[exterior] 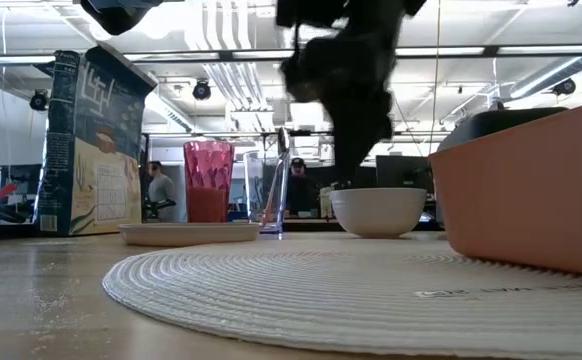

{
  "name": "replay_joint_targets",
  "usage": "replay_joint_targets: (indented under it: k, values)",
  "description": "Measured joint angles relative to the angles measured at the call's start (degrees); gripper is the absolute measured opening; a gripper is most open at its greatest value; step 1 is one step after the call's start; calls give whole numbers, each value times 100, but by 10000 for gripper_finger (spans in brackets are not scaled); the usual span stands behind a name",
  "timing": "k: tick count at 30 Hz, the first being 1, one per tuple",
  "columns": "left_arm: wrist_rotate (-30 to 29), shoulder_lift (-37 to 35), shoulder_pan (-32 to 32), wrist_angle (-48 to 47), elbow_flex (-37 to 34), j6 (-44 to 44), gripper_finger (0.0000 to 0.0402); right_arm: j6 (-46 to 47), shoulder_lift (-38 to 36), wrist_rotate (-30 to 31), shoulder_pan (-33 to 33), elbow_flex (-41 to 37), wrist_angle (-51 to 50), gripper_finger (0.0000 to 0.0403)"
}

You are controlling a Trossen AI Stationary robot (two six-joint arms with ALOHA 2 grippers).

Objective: Arrange a breakfast setting
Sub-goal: Remove the orange bin from the white placemat

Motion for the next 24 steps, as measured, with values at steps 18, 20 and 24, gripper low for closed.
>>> replay_joint_targets:
  k: [18,20,24]
  values:
    - [-52,0,0,81,0,-87,128,-120,-796,582,587,-13,-2307,56]
    - [-52,0,0,123,0,-112,128,-234,-794,541,608,-23,-2452,74]
    - [-52,0,0,199,0,-122,128,-514,-796,251,633,-139,-2569,112]
